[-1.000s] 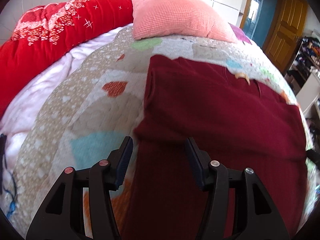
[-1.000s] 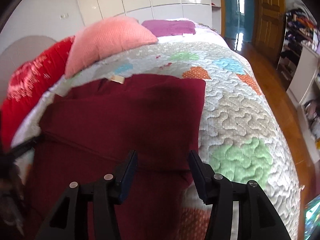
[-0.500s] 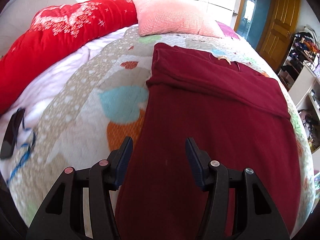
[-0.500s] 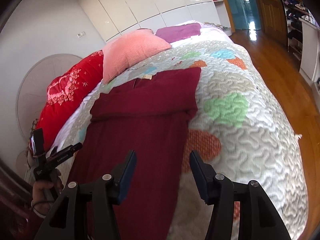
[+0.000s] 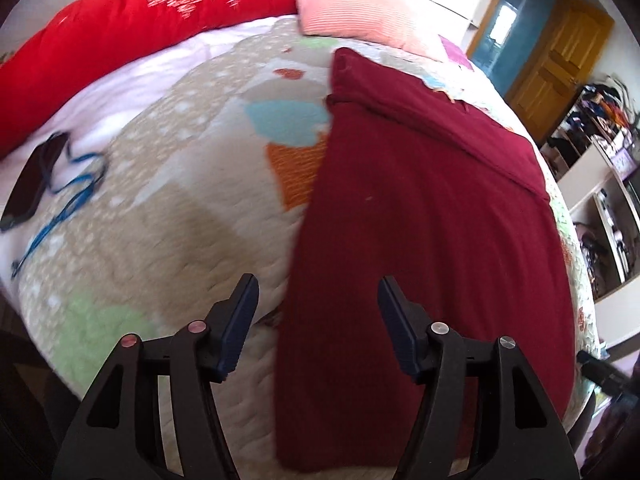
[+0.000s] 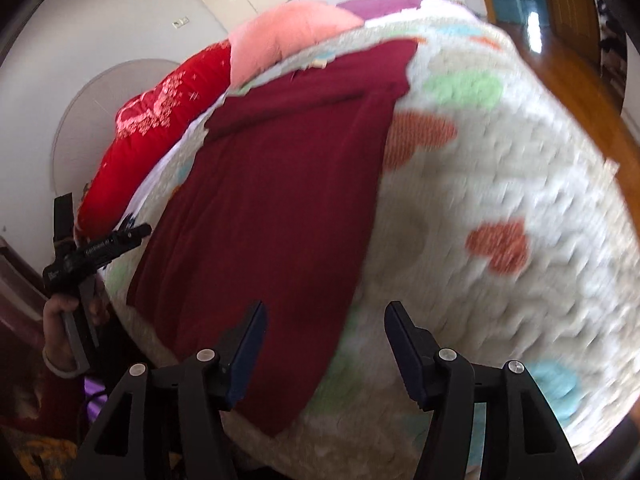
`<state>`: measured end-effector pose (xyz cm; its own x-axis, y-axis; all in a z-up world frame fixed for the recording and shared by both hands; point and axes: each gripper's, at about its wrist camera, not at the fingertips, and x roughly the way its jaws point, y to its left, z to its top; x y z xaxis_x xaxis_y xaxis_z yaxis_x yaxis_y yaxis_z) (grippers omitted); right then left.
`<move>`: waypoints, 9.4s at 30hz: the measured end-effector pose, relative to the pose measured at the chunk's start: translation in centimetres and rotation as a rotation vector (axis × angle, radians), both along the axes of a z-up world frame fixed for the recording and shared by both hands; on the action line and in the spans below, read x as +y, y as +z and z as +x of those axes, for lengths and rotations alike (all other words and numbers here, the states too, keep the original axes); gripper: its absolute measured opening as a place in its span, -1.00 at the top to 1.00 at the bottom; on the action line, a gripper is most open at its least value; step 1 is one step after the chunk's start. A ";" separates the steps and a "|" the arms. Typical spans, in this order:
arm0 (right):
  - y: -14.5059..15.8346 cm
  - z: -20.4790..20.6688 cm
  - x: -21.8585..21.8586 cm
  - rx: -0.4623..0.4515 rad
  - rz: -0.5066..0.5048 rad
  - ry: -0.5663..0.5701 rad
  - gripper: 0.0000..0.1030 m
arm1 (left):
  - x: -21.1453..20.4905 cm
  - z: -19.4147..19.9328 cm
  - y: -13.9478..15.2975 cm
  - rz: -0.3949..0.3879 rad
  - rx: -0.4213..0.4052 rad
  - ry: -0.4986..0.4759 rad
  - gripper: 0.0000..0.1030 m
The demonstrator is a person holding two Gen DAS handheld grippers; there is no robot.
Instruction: Fold small clothes
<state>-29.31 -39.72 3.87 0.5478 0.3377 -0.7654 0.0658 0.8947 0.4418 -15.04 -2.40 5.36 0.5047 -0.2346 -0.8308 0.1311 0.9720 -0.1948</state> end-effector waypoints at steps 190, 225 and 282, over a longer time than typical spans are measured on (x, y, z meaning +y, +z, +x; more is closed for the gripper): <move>4.2 48.7 17.1 -0.075 -0.072 0.185 0.51 | -3.9 19.3 -2.5 -0.156 -0.027 -0.021 -0.55; 4.4 47.1 14.6 -0.067 -0.097 0.199 0.64 | -5.2 19.2 -2.7 -0.205 -0.074 -0.042 -0.66; 2.6 24.3 -2.6 -0.102 0.087 -0.032 0.88 | -23.1 12.8 -1.8 0.061 -0.173 -0.522 0.04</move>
<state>-5.03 -42.31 6.49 0.6326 0.3814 -0.6741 0.0447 0.8509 0.5234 -2.21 -25.47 3.56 0.4646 -0.4444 -0.7659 0.6236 0.7783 -0.0733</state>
